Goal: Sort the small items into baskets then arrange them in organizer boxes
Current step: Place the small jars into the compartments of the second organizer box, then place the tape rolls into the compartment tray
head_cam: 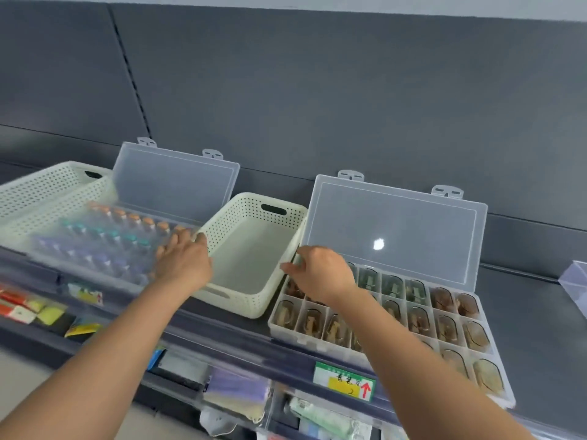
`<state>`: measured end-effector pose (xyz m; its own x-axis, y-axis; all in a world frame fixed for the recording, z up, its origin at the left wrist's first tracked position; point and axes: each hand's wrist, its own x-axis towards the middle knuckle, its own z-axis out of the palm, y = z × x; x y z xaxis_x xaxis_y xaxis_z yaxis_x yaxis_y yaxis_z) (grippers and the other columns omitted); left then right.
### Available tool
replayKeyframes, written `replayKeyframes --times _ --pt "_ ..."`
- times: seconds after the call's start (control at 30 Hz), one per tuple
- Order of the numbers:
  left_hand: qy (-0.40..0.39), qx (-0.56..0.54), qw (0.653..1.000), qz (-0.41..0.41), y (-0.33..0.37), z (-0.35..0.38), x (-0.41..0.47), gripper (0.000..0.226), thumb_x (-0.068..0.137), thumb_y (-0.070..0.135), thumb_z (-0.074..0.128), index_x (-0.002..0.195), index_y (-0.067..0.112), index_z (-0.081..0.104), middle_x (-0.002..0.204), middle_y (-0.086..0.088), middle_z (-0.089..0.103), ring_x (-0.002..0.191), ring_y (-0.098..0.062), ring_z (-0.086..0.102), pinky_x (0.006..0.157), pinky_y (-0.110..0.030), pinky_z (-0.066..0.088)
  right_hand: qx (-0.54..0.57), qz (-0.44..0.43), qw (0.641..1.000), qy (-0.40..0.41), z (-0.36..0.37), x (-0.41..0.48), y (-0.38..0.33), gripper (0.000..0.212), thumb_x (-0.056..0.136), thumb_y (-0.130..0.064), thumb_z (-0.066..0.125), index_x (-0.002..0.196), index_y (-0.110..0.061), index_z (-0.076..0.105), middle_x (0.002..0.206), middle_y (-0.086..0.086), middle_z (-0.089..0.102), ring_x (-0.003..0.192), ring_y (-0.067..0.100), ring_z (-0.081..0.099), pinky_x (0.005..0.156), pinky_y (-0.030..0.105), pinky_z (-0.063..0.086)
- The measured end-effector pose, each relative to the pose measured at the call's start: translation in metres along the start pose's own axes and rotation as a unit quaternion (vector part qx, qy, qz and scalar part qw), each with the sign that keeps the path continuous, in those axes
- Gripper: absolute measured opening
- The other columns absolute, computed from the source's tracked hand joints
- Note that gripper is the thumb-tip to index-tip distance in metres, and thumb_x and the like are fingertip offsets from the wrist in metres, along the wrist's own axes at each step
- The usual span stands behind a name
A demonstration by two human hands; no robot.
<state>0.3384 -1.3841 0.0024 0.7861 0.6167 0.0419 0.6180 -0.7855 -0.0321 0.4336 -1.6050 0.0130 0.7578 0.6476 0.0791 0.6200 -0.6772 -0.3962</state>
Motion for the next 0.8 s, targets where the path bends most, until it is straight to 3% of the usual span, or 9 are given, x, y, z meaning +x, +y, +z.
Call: replayKeyframes --times 0.1,0.2,0.27,0.37,0.47,0.63,0.8 --pt "-0.008 -0.040 0.999 0.013 -0.016 0.004 0.009 0.051 0.096 0.028 0.046 0.141 0.010 0.031 0.145 -0.017 0.032 0.131 -0.032 0.035 0.096 -0.046 0.042 0.025 0.067 0.997 -0.022 0.019 0.014 -0.019 0.040 0.092 -0.052 0.047 0.111 -0.018 0.055 0.098 -0.001 0.064 0.081 0.018 0.062 0.060 0.027 0.052" --pt "0.028 -0.078 0.996 0.034 -0.025 0.005 0.019 0.036 0.096 0.019 0.048 0.129 0.006 0.045 0.128 -0.014 0.049 0.118 -0.029 0.048 0.086 -0.040 0.047 0.080 0.130 0.988 -0.009 0.033 0.025 -0.033 0.033 0.091 -0.047 0.051 0.105 -0.017 0.054 0.091 -0.002 0.063 0.074 0.015 0.061 0.048 0.020 0.043" --pt "0.029 -0.104 0.993 0.040 -0.029 0.004 0.025 0.030 0.097 0.019 0.047 0.125 0.007 0.050 0.124 -0.012 0.052 0.114 -0.027 0.051 0.085 -0.037 0.046 0.105 0.172 0.979 0.023 0.038 0.030 -0.041 0.022 0.091 -0.032 0.054 0.104 -0.014 0.053 0.088 -0.001 0.060 0.070 0.014 0.058 0.046 0.019 0.039" --pt "0.034 -0.157 0.986 0.051 -0.035 0.004 0.034 0.025 0.098 0.014 0.045 0.120 0.009 0.057 0.120 -0.010 0.055 0.108 -0.026 0.055 0.078 -0.033 0.043 0.160 0.206 0.961 0.089 0.041 0.027 -0.049 0.029 0.088 -0.012 0.050 0.117 -0.009 0.054 0.074 -0.003 0.058 0.061 0.010 0.056 0.047 0.018 0.038" --pt "0.058 -0.245 0.966 0.067 -0.041 -0.002 0.039 0.024 0.099 0.015 0.042 0.115 0.008 0.059 0.116 -0.010 0.056 0.105 -0.028 0.053 0.079 -0.037 0.042 0.172 0.190 0.953 0.162 0.035 0.022 -0.057 0.030 0.086 -0.007 0.050 0.114 -0.010 0.060 0.051 -0.007 0.047 0.045 0.007 0.044 0.043 0.017 0.035" --pt "0.113 -0.363 0.922 0.073 -0.059 -0.023 0.041 0.023 0.097 0.012 0.046 0.112 0.011 0.064 0.099 -0.009 0.056 0.090 -0.029 0.055 0.076 -0.038 0.044 0.210 0.150 0.930 0.260 0.013 0.025 -0.079 0.032 0.084 -0.003 0.052 0.114 -0.009 0.064 0.044 -0.008 0.040 0.038 0.008 0.034 0.041 0.010 0.035" --pt "0.158 -0.410 0.898 0.029 -0.094 -0.049 0.040 0.027 0.097 0.013 0.048 0.119 0.015 0.064 0.101 -0.005 0.058 0.089 -0.024 0.056 0.077 -0.033 0.043 0.251 0.084 0.929 0.260 -0.002 0.047 -0.112 0.035 0.082 -0.003 0.051 0.109 -0.016 0.067 0.039 -0.010 0.036 0.042 0.009 0.034 0.045 0.012 0.033"
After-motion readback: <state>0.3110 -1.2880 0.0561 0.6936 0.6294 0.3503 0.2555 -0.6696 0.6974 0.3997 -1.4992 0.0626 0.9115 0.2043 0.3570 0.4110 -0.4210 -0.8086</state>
